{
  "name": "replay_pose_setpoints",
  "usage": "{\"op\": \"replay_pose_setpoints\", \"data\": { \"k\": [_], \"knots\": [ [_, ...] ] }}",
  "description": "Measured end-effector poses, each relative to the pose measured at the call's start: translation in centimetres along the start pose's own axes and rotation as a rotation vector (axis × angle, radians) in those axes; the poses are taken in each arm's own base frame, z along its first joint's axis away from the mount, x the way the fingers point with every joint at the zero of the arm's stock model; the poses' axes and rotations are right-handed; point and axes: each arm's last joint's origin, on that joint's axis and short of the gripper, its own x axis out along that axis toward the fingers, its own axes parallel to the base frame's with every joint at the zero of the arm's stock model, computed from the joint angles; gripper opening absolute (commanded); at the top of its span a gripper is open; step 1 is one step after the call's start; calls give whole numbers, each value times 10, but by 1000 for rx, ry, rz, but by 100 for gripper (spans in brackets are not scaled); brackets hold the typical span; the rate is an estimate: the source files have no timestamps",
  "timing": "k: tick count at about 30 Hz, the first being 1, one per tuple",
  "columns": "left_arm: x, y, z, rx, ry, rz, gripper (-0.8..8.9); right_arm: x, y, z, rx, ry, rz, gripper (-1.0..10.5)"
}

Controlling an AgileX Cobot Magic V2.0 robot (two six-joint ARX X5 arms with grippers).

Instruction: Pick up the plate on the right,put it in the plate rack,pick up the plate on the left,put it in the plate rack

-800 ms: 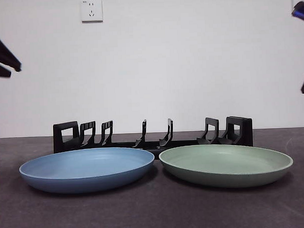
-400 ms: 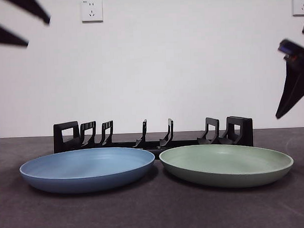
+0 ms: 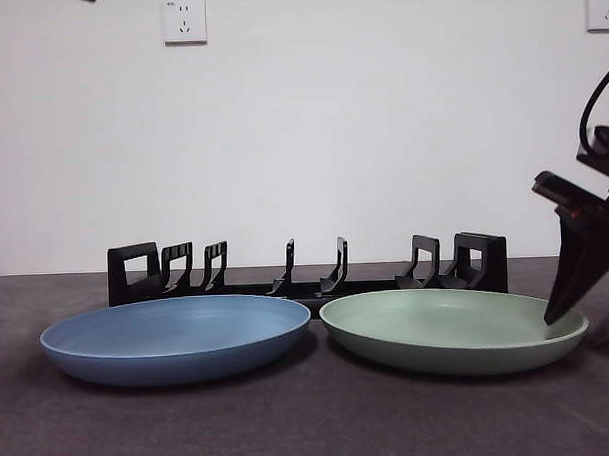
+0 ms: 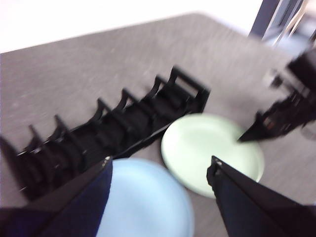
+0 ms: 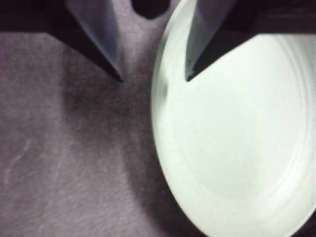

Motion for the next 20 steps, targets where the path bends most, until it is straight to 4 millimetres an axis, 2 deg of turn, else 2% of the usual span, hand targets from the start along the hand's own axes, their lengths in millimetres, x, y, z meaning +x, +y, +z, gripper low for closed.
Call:
{"op": "replay_pose_setpoints", "data": {
  "k": [4,13,20],
  "knots": [
    [12,-12,-7,125,86,45,328,4,-2,0,3,7,1,-19],
    [55,-41,-23,382,248,-74,328,2,0,3,30,-9,-5,-17],
    [81,-73,-41,704,325,-239,327,-14,8,8,66,16,-21,-17]
  ]
}}
